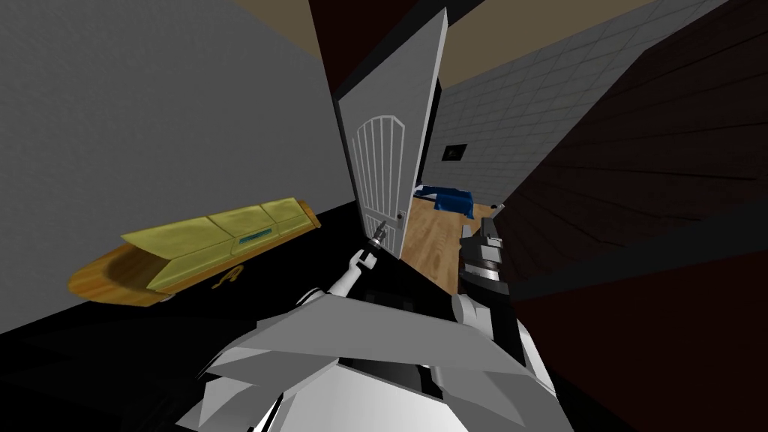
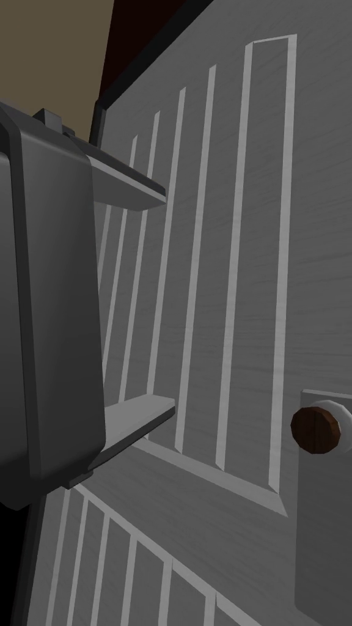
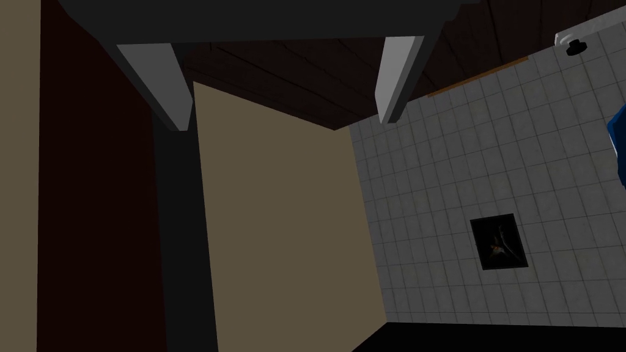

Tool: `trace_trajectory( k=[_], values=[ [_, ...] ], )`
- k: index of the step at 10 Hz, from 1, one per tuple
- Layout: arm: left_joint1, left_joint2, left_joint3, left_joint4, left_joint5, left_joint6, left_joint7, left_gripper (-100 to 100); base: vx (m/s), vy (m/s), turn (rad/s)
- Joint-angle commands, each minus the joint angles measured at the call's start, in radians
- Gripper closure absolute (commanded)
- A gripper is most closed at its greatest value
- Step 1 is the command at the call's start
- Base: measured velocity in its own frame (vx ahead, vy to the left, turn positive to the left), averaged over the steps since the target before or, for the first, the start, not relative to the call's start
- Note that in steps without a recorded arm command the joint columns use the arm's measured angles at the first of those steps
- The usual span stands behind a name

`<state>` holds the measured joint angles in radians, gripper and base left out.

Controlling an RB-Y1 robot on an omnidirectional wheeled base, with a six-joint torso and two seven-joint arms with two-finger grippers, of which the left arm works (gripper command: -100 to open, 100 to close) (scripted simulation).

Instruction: Push the door open

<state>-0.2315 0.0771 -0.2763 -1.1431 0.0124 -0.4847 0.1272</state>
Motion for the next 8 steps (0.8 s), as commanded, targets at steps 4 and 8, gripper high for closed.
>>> trace_trajectory(
  k=[4,8],
  values=[
    [-0.065,-0.003,-0.023,0.122,0.008,0.000,0.020,-100,0.054,0.018,-0.037],
    [-0.128,-0.006,-0.048,0.229,0.016,0.001,0.040,-100,0.053,0.023,-0.038]
  ],
)
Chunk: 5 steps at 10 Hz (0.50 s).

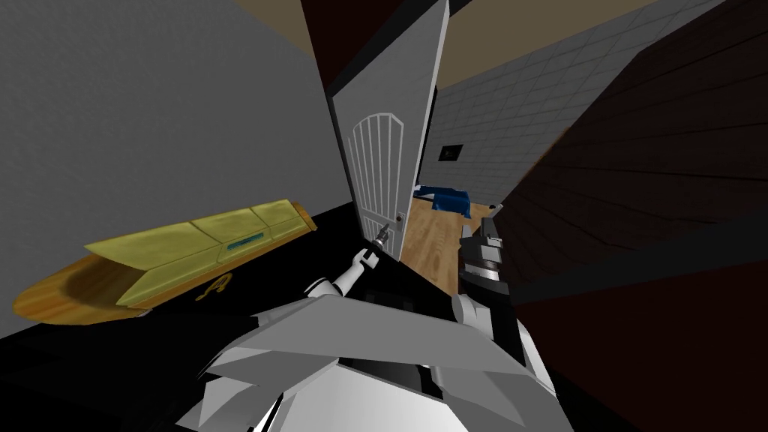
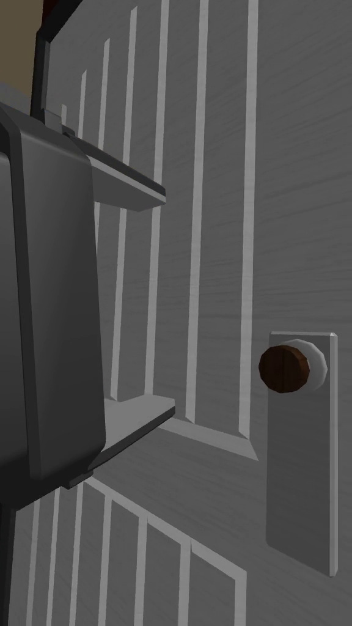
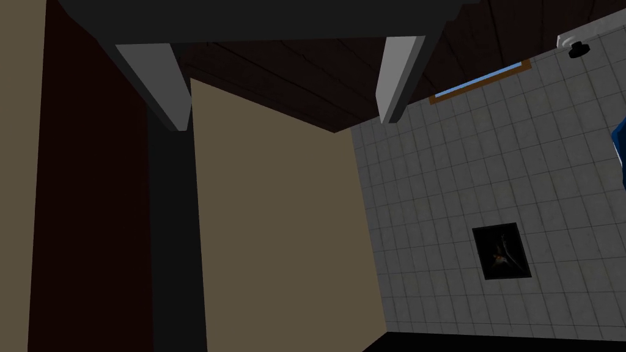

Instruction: Push the door open

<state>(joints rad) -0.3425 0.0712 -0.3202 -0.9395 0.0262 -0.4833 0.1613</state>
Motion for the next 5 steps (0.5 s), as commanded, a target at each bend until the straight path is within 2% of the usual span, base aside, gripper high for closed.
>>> trace_trajectory(
  k=[1,2,5],
  values=[
    [-0.037,-0.001,-0.012,0.050,0.005,0.000,0.013,-100,0.068,0.035,-0.055],
    [-0.037,-0.001,-0.012,0.061,0.005,0.000,0.013,-100,0.053,0.028,-0.030],
    [-0.086,-0.005,-0.031,0.146,0.011,0.001,0.029,-100,0.072,0.020,-0.042]
  ],
)
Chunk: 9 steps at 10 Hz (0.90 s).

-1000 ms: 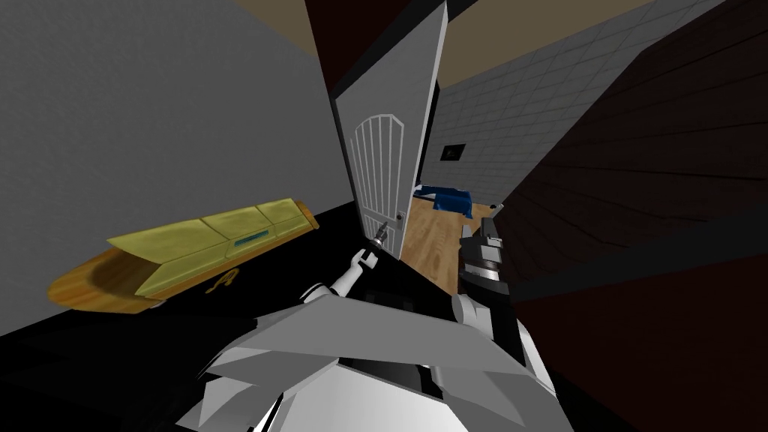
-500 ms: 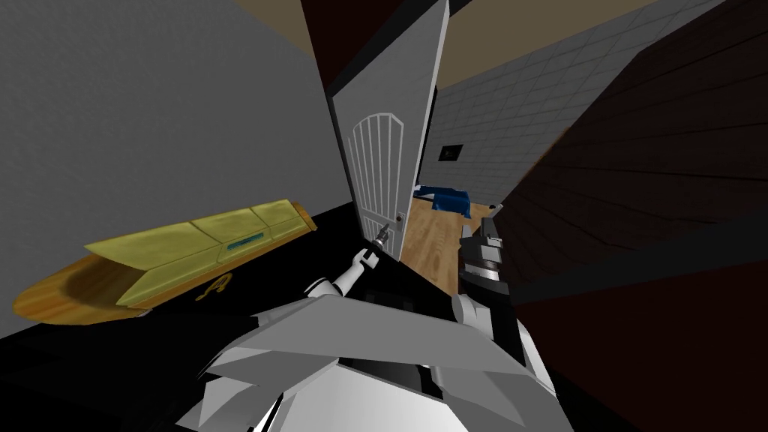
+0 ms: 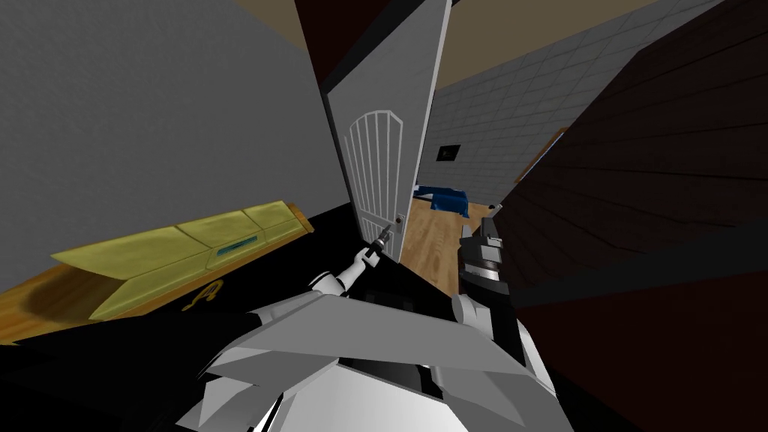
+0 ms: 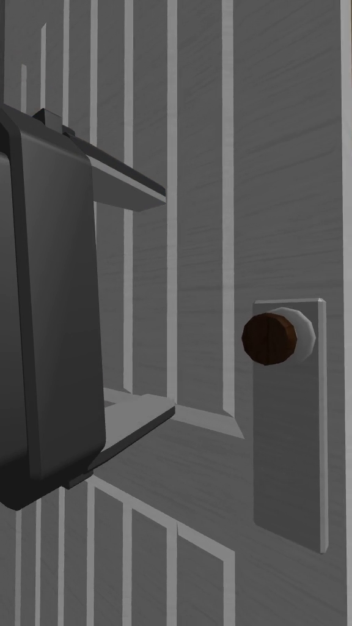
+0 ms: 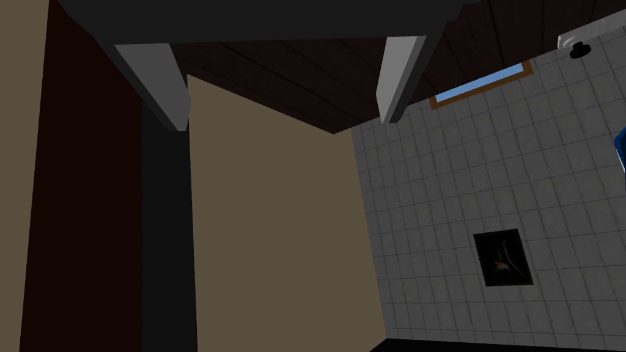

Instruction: Push the door open

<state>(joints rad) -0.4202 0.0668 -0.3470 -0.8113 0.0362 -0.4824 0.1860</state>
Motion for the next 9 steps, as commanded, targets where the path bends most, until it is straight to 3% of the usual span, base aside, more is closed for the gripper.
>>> trace_trajectory(
  k=[1,4,6,9],
  values=[
    [-0.024,-0.002,-0.010,0.044,0.003,0.000,0.009,-100,0.070,0.027,-0.044],
    [-0.068,-0.007,-0.028,0.120,0.009,0.000,0.023,-100,0.067,0.031,-0.044],
    [-0.059,-0.004,-0.020,0.110,0.008,-0.002,0.016,-100,0.065,-0.016,-0.018],
    [-0.059,-0.001,-0.013,0.115,0.009,-0.005,0.011,-100,0.195,-0.088,-0.027]
  ],
)
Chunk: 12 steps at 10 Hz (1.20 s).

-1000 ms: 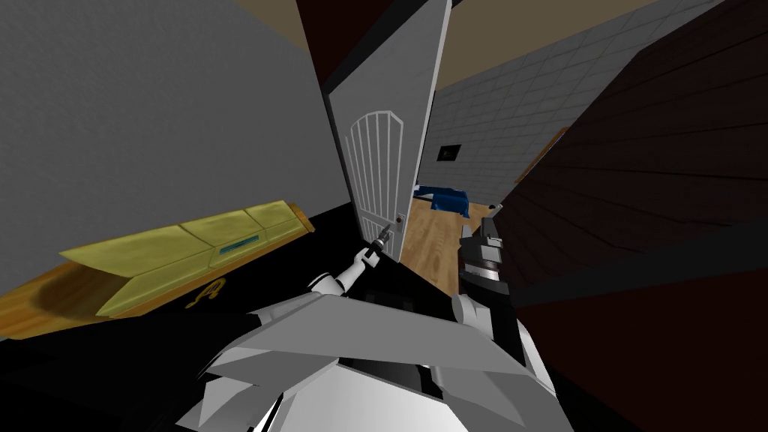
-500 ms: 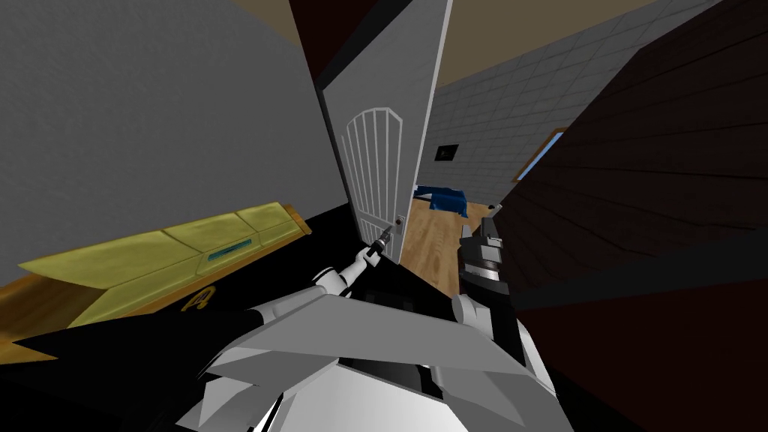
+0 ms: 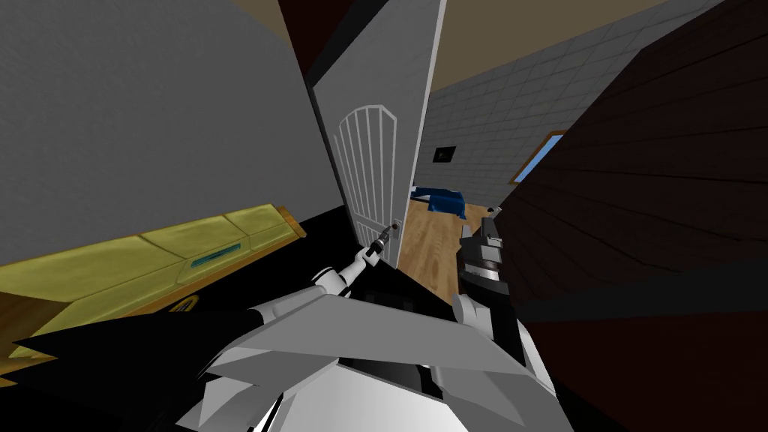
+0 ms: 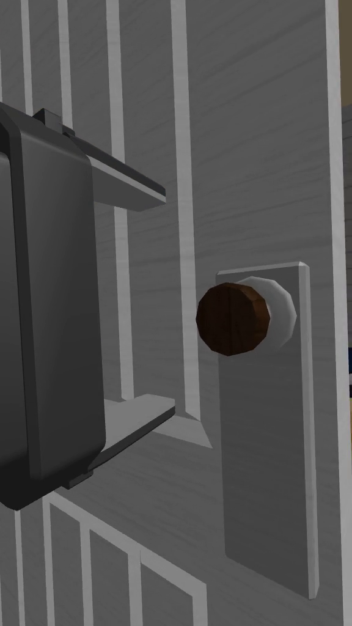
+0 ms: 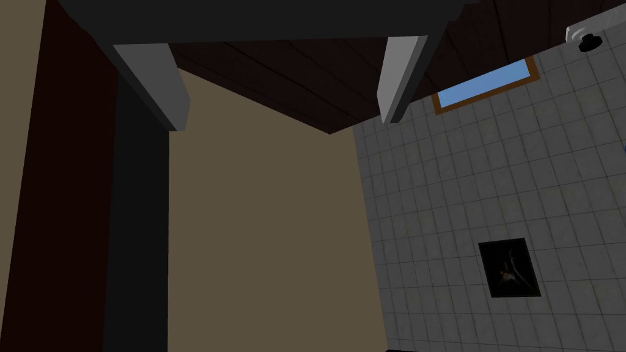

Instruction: Push the door open

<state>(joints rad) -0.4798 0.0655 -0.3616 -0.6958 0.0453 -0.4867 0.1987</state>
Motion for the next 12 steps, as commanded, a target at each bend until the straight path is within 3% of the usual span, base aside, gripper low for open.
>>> trace_trajectory(
  k=[1,5,6,11,12],
  values=[
    [0.001,-0.001,0.004,0.002,0.001,-0.002,-0.003,-100,0.222,-0.088,-0.021],
    [0.002,-0.006,0.010,0.004,0.002,-0.004,-0.006,-100,0.164,-0.074,-0.019],
    [0.002,-0.006,0.010,0.004,0.002,-0.004,-0.006,100,-0.010,0.004,0.004],
    [0.002,-0.006,0.010,0.004,0.002,-0.004,-0.006,100,-0.006,0.004,-0.006],
    [-0.003,0.000,0.025,0.004,0.005,-0.003,-0.012,100,0.102,-0.075,0.024]
  ],
)
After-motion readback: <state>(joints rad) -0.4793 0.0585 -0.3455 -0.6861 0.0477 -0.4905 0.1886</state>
